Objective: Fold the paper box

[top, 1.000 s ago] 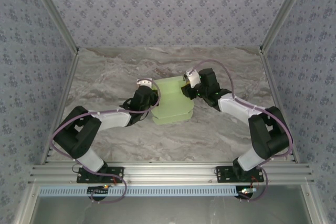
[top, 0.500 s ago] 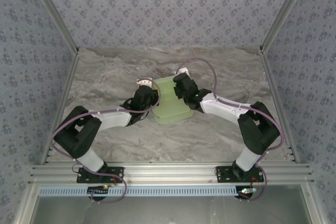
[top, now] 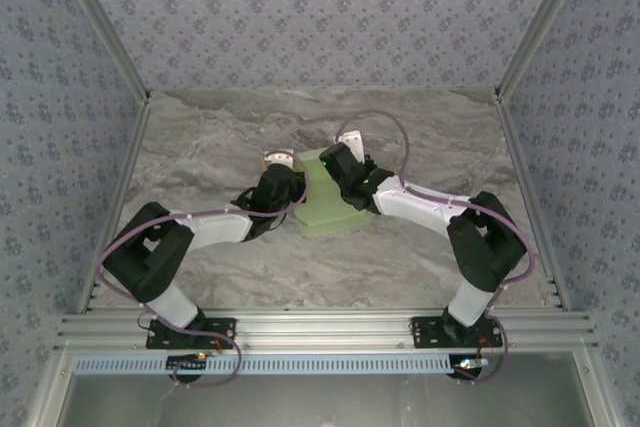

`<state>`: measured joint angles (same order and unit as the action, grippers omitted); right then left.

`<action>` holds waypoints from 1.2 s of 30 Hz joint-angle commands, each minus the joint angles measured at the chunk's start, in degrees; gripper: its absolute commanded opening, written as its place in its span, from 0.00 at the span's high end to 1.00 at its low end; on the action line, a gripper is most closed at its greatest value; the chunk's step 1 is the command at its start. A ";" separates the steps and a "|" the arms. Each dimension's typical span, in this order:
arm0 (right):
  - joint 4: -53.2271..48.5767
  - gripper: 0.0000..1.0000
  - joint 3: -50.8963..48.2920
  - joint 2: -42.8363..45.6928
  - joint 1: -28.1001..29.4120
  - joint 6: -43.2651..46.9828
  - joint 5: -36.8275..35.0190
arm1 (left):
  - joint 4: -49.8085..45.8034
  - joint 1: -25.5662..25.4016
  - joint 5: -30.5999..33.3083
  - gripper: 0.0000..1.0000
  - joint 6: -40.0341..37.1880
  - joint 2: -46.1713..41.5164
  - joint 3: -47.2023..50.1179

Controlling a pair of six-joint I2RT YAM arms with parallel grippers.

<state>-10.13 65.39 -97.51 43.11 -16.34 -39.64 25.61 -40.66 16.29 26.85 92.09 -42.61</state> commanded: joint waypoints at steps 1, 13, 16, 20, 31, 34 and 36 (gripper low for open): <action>1.29 0.67 -0.32 1.11 -1.19 1.56 2.54 | 0.44 -0.05 0.39 0.98 -0.83 -0.70 -1.56; 1.27 0.36 -5.78 10.52 -0.31 6.50 23.90 | -4.07 1.40 1.86 0.98 -2.85 -0.17 -2.97; -2.02 0.26 -6.48 14.11 -0.53 6.72 26.20 | -5.99 2.57 0.98 0.98 -2.88 -0.71 -3.16; -5.11 0.23 -7.04 19.94 -1.64 7.99 31.10 | -9.99 3.94 -1.55 0.98 -3.43 -1.97 -3.50; -6.61 0.23 -6.47 24.02 -14.52 6.29 49.28 | -41.58 7.43 -19.58 0.98 -12.33 0.50 -16.43; -6.15 0.24 -6.95 22.70 -17.51 3.75 53.87 | -50.18 7.50 -22.72 0.97 -15.41 2.10 -20.21; -6.47 0.24 -7.02 21.79 -17.98 2.80 54.88 | -54.74 7.56 -23.93 0.96 -17.46 3.17 -22.45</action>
<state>-15.20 58.89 -74.41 25.52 -10.98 9.28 -16.32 -33.36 -2.46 14.28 93.54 -62.13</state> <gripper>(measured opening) 0.761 0.099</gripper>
